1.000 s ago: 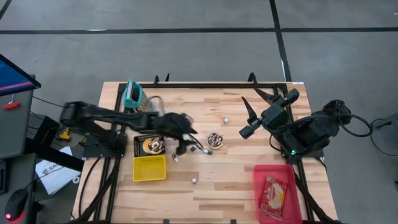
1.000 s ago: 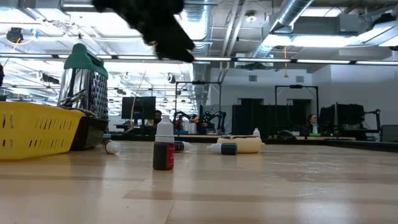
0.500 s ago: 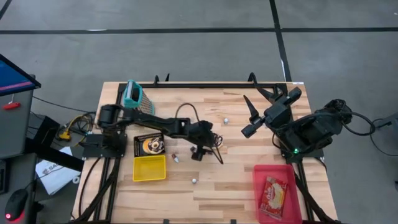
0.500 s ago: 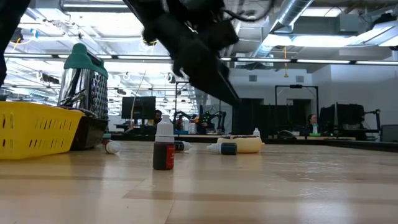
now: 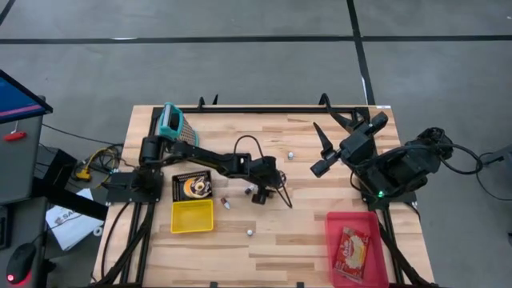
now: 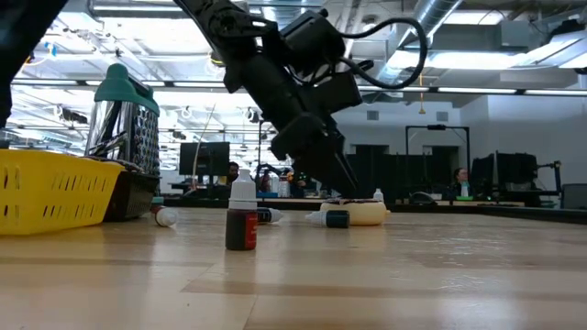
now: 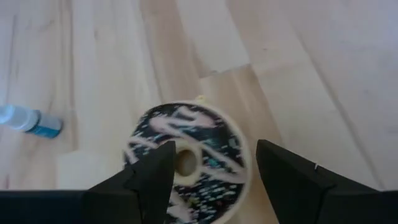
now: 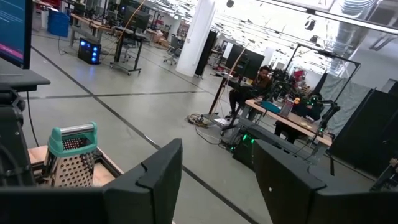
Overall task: Pick & Place Food Item
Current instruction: Put the black donut into the black bin
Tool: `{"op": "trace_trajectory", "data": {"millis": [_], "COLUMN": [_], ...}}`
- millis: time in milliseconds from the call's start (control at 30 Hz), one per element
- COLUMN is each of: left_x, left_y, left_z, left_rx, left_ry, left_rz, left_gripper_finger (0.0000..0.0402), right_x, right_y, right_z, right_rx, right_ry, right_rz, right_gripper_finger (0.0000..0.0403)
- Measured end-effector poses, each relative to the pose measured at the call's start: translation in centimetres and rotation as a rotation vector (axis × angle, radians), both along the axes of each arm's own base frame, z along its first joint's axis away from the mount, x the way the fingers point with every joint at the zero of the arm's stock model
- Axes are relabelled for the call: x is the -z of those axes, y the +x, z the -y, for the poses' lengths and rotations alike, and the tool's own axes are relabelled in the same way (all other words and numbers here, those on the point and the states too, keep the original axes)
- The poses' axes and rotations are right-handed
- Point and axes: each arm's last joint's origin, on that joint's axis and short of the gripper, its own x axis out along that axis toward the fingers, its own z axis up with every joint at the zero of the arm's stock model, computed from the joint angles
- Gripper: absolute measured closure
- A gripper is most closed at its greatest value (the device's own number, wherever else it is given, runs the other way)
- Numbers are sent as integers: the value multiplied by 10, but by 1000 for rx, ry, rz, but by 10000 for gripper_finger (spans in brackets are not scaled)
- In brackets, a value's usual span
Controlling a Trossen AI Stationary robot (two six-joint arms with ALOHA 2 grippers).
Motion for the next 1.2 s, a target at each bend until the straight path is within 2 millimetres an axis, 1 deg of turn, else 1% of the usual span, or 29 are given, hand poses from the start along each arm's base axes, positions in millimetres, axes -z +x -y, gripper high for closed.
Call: {"op": "trace_trajectory", "data": {"millis": [200,367,433,667,733,800,867,1067,1200], "left_x": [2,2,2,2,8,18,23,24,24], "left_y": [1,1,1,2,3,2,2,4,4], "left_z": [-2,9,9,2,2,3,5,5,4], "left_rx": [0,39,32,3,3,3,8,-29,-52], "left_ry": [-3,-7,7,6,1,-1,-1,-6,14], "left_rz": [1,1,6,13,8,-31,-46,-39,-38], "left_gripper_finger": [183,183,183,183,183,183,183,185,210], "right_x": [0,0,0,0,0,0,0,0,0], "right_y": [0,0,0,0,0,0,0,0,0], "right_z": [0,0,0,0,0,0,-1,-1,0], "right_rx": [0,0,0,0,0,-1,-2,-2,-1], "right_ry": [4,5,6,14,16,16,15,19,19], "right_rz": [6,6,9,20,22,22,21,27,27], "right_gripper_finger": [216,216,216,216,216,216,216,216,216]}}
